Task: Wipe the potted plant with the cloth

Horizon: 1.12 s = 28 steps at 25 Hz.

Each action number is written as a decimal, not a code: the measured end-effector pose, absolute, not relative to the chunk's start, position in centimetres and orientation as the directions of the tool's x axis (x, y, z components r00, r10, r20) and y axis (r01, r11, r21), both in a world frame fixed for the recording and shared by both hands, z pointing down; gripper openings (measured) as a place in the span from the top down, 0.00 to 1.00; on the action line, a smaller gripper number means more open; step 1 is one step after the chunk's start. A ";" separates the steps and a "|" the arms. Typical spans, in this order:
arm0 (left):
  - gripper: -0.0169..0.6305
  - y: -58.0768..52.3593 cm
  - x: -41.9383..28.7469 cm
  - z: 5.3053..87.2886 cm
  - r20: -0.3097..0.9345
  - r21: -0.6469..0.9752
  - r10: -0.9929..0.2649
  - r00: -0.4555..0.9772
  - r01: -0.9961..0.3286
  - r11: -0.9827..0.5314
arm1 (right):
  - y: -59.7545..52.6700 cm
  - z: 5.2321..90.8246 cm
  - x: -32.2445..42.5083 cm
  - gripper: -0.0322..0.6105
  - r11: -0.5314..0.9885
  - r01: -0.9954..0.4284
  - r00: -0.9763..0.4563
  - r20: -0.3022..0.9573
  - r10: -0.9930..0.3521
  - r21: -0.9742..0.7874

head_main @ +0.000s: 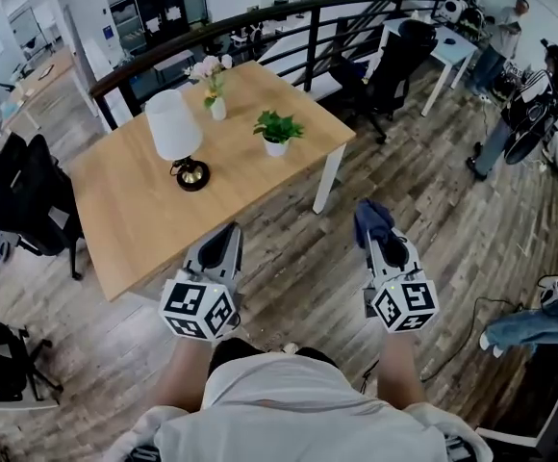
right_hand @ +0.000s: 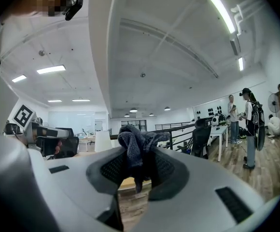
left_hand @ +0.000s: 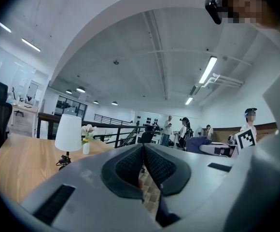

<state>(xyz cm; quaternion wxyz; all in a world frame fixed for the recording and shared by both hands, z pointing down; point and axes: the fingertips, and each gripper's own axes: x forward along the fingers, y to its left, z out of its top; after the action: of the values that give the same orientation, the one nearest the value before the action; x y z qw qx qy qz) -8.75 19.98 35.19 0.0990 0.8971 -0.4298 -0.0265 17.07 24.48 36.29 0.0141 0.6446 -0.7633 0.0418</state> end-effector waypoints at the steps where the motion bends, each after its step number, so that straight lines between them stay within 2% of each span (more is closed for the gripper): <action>1: 0.95 19.4 -8.2 35.2 0.042 0.194 -0.777 0.628 -0.768 -0.611 | 23.9 36.4 17.6 0.72 0.167 -0.985 -0.171 0.074 -0.983 -0.053; 9: 0.95 13.3 -5.3 36.3 0.070 0.199 -0.776 0.627 -0.771 -0.605 | 18.3 38.1 20.5 0.72 0.171 -0.982 -0.178 0.099 -0.979 -0.076; 18: 0.95 2.2 -4.4 36.2 0.044 0.235 -0.751 0.658 -0.738 -0.633 | 8.1 36.9 21.4 0.72 0.137 -0.989 -0.141 0.107 -0.984 -0.049; 28: 0.95 -11.5 -5.5 36.3 0.045 0.236 -0.730 0.682 -0.717 -0.656 | -5.2 36.9 18.8 0.72 0.141 -0.990 -0.144 0.148 -0.978 -0.029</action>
<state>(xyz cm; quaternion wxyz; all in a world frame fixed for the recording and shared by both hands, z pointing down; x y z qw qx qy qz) -5.47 -11.55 36.28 0.1177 0.9096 -0.3976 -0.0269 18.77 -5.25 36.88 0.0468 0.6525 -0.7540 0.0595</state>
